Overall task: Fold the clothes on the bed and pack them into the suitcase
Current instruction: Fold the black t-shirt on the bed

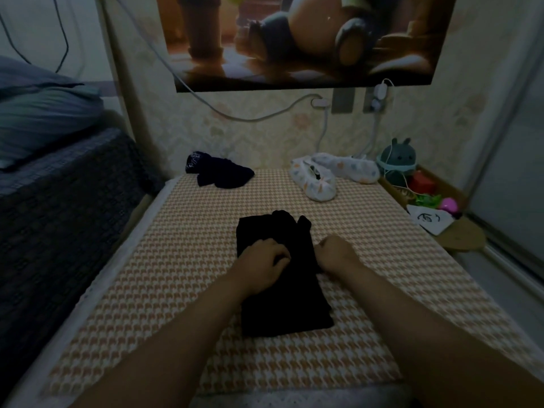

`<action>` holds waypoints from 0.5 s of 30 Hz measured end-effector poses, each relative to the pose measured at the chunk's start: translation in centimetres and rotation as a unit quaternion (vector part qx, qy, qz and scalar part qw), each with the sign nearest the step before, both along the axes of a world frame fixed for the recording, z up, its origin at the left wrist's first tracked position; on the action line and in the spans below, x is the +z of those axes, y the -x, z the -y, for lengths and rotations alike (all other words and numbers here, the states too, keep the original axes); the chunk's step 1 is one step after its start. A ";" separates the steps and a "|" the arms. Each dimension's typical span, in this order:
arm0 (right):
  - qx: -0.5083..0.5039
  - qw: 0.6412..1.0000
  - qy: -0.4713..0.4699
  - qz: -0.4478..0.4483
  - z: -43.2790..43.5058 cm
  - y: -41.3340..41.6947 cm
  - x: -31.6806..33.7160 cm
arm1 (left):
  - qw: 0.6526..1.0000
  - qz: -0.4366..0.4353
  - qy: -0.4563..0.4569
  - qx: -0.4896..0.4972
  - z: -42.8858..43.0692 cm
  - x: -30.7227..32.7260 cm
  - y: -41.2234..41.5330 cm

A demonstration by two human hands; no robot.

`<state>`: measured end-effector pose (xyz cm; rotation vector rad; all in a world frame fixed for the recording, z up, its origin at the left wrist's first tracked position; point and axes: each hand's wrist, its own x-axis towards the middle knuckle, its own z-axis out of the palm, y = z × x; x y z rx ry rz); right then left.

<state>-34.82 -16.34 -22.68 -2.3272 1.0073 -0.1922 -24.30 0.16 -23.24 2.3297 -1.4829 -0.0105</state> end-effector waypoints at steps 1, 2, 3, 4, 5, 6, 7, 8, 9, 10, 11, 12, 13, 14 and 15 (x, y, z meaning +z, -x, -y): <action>0.003 1.000 -0.004 0.000 0.2 -0.7 -0.2 | 1.000 0.010 0.022 -0.001 0.8 -0.2 -0.8; 0.005 1.000 -0.011 0.006 0.3 -1.2 -0.2 | 0.999 0.015 0.033 -0.001 1.7 -0.4 -1.5; 0.004 1.000 -0.024 0.010 0.4 -1.8 -0.1 | 0.999 0.017 0.033 -0.001 2.5 -0.5 -2.1; 0.005 0.999 -0.041 0.008 0.4 -2.2 -0.1 | 1.000 0.014 0.021 -0.003 3.3 -0.8 -2.7; 0.004 0.998 -0.062 0.002 0.5 -2.4 -0.1 | 1.000 0.008 -0.005 -0.002 4.0 -1.0 -3.3; -0.001 0.997 -0.083 -0.004 0.7 -2.7 -0.2 | 0.999 0.002 -0.038 0.002 4.7 -1.4 -3.9; -0.014 0.994 -0.107 -0.005 1.0 -3.0 -0.3 | 0.997 0.004 -0.076 0.013 5.3 -1.5 -4.4; -0.024 0.992 -0.126 -0.001 1.3 -3.2 -0.5 | 0.994 0.016 -0.102 0.024 5.9 -1.7 -4.9; -0.029 0.990 -0.139 0.000 1.5 -3.3 -0.5 | 0.993 0.028 -0.110 0.034 6.4 -1.5 -5.4; -0.022 0.990 -0.142 -0.004 1.7 -3.4 -0.6 | 0.993 0.029 -0.102 0.043 7.1 -1.2 -5.8; -0.005 0.992 -0.128 -0.016 1.8 -3.5 -0.7 | 0.995 0.018 -0.087 0.049 7.7 -0.8 -6.1; 0.016 0.993 -0.113 -0.026 1.9 -3.6 -0.7 | 0.996 0.000 -0.070 0.050 8.4 -0.5 -6.4; 0.022 0.994 -0.102 -0.025 1.8 -3.6 -0.8 | 0.997 -0.017 -0.050 0.050 9.0 -0.3 -6.7; 0.019 0.994 -0.105 -0.010 1.9 -3.6 -0.9 | 0.998 -0.031 -0.028 0.051 9.6 -0.2 -7.0; 0.015 0.994 -0.109 0.008 2.0 -3.6 -1.1 | 0.998 -0.041 -0.010 0.054 10.1 -0.2 -7.1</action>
